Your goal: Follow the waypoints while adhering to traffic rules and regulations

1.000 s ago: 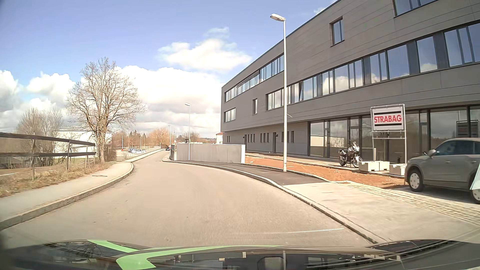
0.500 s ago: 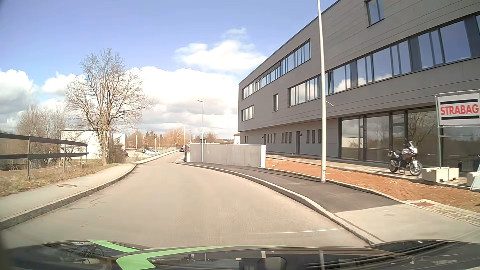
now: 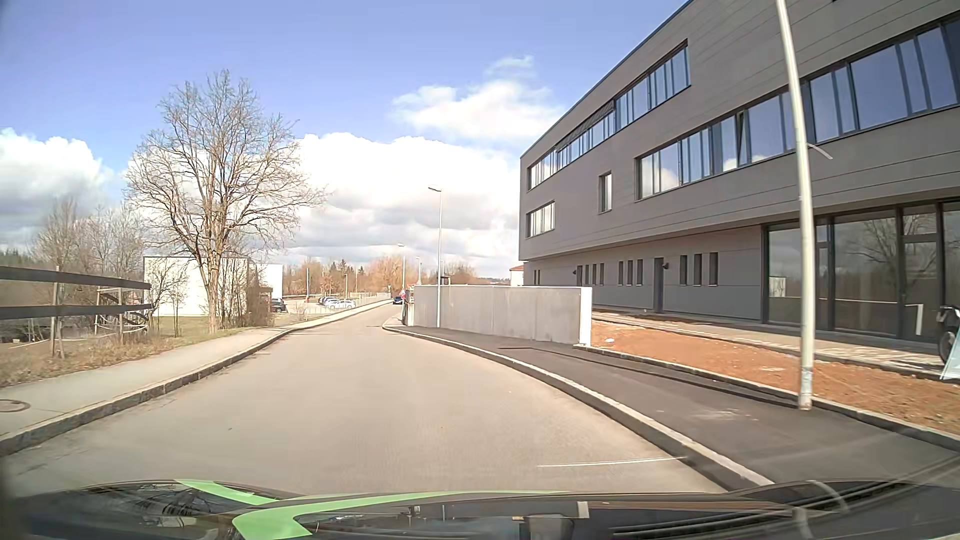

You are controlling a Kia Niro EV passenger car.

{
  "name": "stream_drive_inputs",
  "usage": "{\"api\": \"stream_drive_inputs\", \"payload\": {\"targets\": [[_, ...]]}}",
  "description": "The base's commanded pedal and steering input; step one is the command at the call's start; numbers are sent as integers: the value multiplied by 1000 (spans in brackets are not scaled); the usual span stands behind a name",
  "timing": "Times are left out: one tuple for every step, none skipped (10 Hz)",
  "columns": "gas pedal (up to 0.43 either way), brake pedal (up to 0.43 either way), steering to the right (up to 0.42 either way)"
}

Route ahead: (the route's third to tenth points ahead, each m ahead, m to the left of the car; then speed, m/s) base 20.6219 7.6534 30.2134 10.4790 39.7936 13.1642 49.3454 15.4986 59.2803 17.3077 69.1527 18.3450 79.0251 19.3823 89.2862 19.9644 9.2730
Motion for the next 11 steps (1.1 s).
{"api": "stream_drive_inputs", "payload": {"targets": [[67, 0, -78], [47, 0, -82], [47, 0, -84], [39, 0, -84], [39, 0, -84], [28, 0, -84], [28, 0, -84], [28, 0, -82], [28, 0, -79], [28, 0, -76], [28, 0, -72]]}}
